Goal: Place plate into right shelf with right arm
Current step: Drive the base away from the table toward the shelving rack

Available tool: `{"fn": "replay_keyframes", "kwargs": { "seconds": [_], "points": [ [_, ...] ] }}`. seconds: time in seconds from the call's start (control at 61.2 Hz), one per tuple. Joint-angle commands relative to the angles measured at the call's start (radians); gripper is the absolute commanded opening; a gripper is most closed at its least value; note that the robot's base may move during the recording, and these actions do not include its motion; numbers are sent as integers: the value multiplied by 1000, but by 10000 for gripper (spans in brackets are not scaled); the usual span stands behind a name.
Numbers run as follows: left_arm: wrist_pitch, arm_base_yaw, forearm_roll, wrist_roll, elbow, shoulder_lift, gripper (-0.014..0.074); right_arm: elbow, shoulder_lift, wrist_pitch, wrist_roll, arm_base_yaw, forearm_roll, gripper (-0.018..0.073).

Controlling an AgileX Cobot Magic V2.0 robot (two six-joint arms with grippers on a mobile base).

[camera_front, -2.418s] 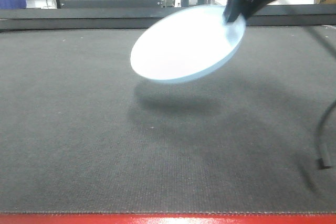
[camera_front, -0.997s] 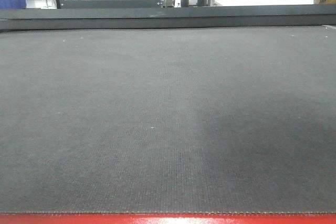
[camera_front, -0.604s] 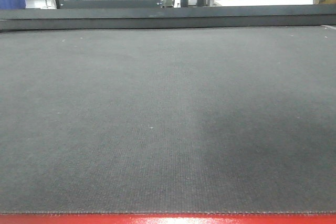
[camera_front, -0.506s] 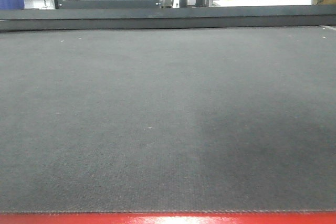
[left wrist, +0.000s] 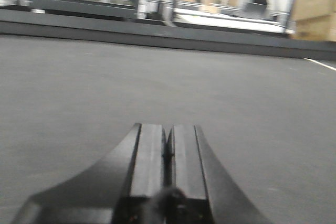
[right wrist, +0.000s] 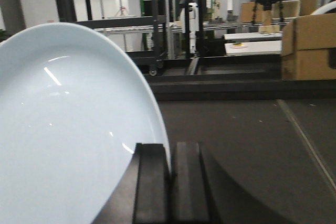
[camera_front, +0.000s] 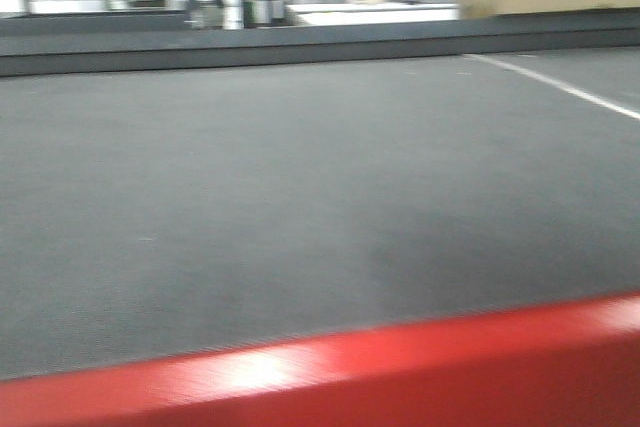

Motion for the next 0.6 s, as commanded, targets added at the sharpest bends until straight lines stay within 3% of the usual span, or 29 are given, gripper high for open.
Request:
{"fn": "replay_keyframes", "kwargs": {
  "seconds": [0.0, 0.588],
  "points": [
    [-89, 1, 0, -6, -1, -11, -47, -29, 7, -90, -5, -2, -17, 55],
    [-89, 1, 0, -6, -1, -11, -47, -29, 7, -90, -5, -2, -17, 55]
  ]
}}
